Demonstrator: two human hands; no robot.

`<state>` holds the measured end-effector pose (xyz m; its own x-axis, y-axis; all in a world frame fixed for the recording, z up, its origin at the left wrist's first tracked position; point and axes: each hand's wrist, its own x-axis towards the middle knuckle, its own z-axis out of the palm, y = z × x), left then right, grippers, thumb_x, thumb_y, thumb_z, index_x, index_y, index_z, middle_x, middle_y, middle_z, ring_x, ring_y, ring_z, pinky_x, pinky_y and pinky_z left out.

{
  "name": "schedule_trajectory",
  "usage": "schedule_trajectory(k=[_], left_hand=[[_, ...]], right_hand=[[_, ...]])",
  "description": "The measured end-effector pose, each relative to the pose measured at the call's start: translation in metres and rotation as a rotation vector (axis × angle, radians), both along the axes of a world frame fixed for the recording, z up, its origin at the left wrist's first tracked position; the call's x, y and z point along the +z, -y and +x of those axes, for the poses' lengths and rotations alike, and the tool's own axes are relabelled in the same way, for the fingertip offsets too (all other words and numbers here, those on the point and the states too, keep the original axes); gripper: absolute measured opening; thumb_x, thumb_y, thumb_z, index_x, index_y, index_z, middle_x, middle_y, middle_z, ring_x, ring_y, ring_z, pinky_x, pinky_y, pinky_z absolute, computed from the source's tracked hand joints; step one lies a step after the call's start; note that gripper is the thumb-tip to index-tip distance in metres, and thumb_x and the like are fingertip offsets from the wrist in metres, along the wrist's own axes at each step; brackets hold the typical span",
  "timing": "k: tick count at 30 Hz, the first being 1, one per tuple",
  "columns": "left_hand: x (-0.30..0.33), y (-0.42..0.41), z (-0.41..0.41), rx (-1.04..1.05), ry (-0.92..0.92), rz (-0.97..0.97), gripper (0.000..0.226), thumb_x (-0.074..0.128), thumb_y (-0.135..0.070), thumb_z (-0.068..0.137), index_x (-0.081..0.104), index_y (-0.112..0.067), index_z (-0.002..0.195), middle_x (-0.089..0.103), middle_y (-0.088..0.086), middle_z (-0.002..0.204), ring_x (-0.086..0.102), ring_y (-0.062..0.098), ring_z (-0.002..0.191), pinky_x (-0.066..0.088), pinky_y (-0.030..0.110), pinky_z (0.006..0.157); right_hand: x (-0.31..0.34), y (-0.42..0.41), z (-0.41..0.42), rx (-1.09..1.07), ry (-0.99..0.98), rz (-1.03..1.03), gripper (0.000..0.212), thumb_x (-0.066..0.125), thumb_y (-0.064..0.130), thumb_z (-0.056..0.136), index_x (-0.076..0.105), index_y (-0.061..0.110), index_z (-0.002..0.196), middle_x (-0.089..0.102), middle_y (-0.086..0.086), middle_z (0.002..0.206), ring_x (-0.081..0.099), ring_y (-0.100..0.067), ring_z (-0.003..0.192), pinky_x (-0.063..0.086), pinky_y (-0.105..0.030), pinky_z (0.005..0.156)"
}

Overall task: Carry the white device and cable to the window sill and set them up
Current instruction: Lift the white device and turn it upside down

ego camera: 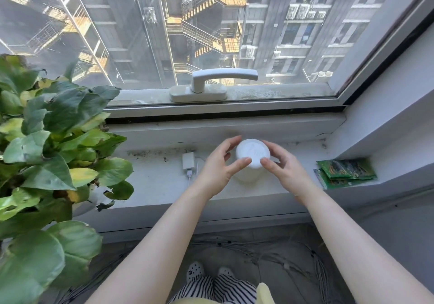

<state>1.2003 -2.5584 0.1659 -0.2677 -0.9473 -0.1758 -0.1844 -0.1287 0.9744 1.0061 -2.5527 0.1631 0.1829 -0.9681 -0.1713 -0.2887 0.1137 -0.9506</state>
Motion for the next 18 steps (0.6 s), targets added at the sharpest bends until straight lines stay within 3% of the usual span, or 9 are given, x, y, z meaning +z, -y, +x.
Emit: schedule_trajectory(k=[5,9,15,18], left_hand=[[-0.004,-0.002,0.0,-0.035,-0.046,0.026,0.066,0.074,-0.014,0.079,0.046,-0.017,0.139,0.055,-0.002,0.138,0.05,0.005,0.129,0.034,0.026,0.114],[-0.004,-0.001,0.0,-0.018,-0.027,-0.005,0.065,0.075,-0.013,0.077,0.049,-0.016,0.137,0.058,-0.003,0.135,0.052,0.005,0.126,0.038,0.021,0.109],[0.004,-0.002,0.002,0.071,-0.059,-0.074,0.054,0.078,-0.023,0.074,0.06,-0.016,0.124,0.066,-0.001,0.123,0.061,0.01,0.115,0.047,0.026,0.101],[0.014,-0.004,0.006,0.146,-0.133,-0.03,0.054,0.075,-0.039,0.068,0.064,-0.018,0.116,0.071,-0.001,0.113,0.067,0.011,0.104,0.052,0.025,0.09]], right_hand=[[-0.01,0.004,-0.003,0.021,0.072,-0.01,0.065,0.072,0.055,0.069,0.057,0.029,0.127,0.063,0.005,0.129,0.056,-0.011,0.123,0.048,-0.032,0.099],[-0.007,0.003,-0.001,0.024,0.083,-0.019,0.053,0.071,0.047,0.071,0.058,0.034,0.121,0.064,0.005,0.126,0.058,-0.009,0.119,0.049,-0.026,0.092],[0.014,0.003,0.006,0.035,0.066,-0.027,0.05,0.067,0.054,0.07,0.06,0.038,0.117,0.068,0.009,0.118,0.062,-0.006,0.109,0.048,-0.021,0.086],[0.027,0.002,0.011,0.076,0.082,-0.02,0.065,0.071,0.063,0.065,0.059,0.034,0.122,0.068,0.006,0.119,0.062,-0.011,0.112,0.052,-0.027,0.087]])
